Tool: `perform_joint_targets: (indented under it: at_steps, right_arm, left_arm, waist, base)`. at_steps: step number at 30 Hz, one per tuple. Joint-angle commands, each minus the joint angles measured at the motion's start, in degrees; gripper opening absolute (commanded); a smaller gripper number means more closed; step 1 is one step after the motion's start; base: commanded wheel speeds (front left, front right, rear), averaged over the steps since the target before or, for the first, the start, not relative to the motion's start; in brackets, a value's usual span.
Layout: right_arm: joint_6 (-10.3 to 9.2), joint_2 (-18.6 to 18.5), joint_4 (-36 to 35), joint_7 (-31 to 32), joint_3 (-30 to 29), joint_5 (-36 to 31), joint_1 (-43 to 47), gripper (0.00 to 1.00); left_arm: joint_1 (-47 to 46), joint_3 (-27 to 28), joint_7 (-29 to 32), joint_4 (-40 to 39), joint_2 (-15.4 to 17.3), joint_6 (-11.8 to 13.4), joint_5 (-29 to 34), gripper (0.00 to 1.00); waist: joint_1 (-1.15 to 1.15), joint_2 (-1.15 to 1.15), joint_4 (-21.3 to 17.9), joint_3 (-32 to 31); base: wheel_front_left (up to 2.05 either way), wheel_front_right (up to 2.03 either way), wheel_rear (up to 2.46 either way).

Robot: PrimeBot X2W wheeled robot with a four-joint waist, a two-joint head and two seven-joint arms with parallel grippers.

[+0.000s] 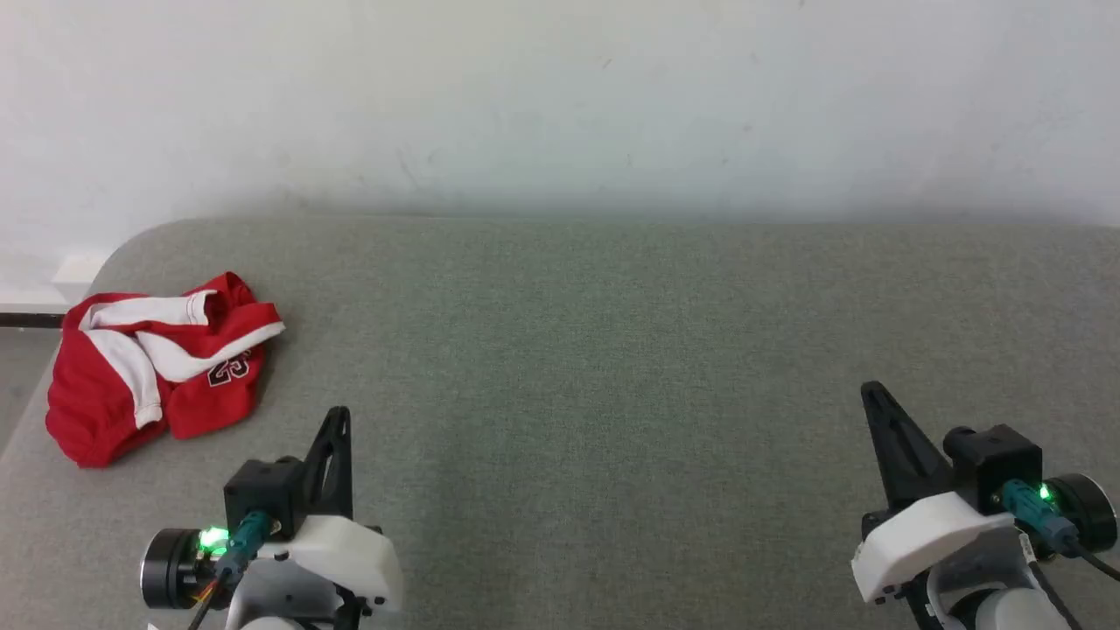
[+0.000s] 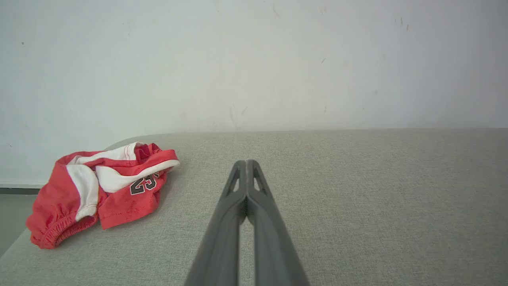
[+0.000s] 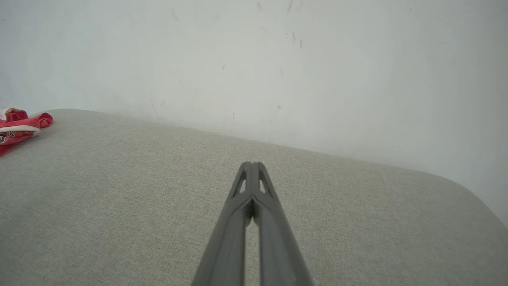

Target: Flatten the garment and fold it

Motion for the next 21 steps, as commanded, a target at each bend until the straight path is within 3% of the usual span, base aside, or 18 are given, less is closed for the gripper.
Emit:
perform_joint_targets:
  at_steps: [1,21]
  right_arm:
    - [-0.12,0.24,-0.35,0.03,-0.01,-0.44,-0.41,0.00]
    - [-0.12,0.24,-0.35,0.03,-0.01,-0.44,-0.41,0.00]
  left_arm:
    - [-0.74,0.24,0.02,-0.31,-0.26,-0.46,0.38,0.00]
    - [-0.74,0.24,0.02,-0.31,-0.26,-0.46,0.38,0.00]
  waist:
    - [0.00,0.00,0.00,0.00]
    - [0.00,0.00,0.00,0.00]
  base:
    - [0.00,0.00,0.00]
    - [0.00,0.00,0.00]
